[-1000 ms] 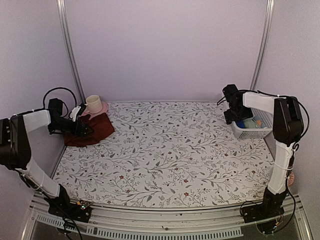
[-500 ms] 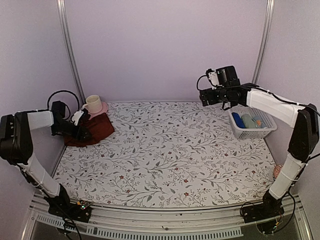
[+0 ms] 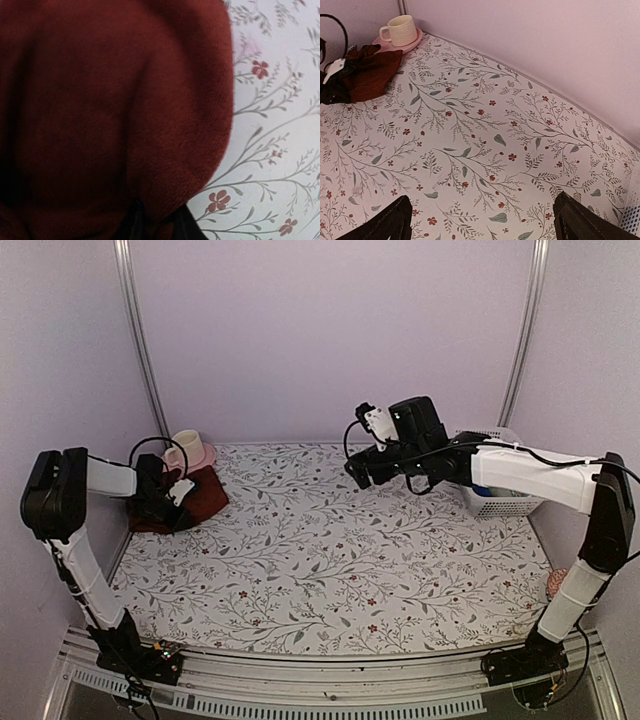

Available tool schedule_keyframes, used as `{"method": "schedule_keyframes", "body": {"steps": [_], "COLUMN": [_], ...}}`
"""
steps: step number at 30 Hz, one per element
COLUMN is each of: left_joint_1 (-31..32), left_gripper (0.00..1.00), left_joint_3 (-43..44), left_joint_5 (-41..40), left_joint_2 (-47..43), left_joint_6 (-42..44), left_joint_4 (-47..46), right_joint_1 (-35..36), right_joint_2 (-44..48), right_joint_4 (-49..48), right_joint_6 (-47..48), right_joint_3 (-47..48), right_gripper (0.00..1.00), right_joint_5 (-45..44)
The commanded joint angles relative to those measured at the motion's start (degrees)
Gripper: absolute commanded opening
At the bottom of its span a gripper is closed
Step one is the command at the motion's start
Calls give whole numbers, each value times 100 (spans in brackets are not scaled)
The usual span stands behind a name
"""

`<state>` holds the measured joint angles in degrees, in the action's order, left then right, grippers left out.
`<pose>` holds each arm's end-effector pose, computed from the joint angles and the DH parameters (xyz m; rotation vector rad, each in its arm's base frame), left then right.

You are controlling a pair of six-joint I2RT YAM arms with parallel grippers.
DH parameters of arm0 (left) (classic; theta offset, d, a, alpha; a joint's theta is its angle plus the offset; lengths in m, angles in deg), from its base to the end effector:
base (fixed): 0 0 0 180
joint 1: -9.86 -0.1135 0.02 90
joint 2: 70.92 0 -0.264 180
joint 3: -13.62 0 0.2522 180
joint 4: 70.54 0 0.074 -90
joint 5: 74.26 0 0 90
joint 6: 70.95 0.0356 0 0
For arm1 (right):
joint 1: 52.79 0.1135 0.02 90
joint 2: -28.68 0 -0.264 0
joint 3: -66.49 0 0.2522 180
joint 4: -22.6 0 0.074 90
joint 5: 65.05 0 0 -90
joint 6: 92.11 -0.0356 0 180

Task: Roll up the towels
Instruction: Move the towel to the center of the board.

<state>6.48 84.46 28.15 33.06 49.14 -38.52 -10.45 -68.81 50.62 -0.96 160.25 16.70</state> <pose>0.3405 0.0124 0.1331 0.6774 2.5771 -0.1084 0.2983 0.2649 0.3014 -0.7093 2.0092 0.2735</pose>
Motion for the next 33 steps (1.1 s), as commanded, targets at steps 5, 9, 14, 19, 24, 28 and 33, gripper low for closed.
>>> {"method": "schedule_keyframes", "body": {"steps": [5,9,14,19,24,28,33], "left_joint_1": [523,1082,2131,3305,3878,3628,2507], "left_gripper": [0,0,0,4,30,57,85], "left_joint_3": [-16,-104,313,1180,1912,2148,2136], "left_joint_5": [-204,217,1202,2001,2790,3007,2786], "left_joint_2": [149,-48,66,528,561,235,-418], "left_joint_6": [146,155,113,-3,67,-73,-555], "left_joint_4": [-138,99,936,1821,2351,2311,1895], "right_joint_1": [520,523,524,247,213,213,217], "right_joint_2": [409,867,1461,1960,1777,1275,440], "right_joint_4": [-916,-1625,-2214,-2689,-2881,-2673,-2122], "right_joint_6": [63,33,133,-166,-189,18,-27], "right_joint_3": [-744,-1364,-1997,-2611,-2702,-2484,-1807], "right_gripper": [99,99,99,99,99,99,99], "right_joint_5": [-701,-1321,-1838,-835,-433,-362,-77]}}
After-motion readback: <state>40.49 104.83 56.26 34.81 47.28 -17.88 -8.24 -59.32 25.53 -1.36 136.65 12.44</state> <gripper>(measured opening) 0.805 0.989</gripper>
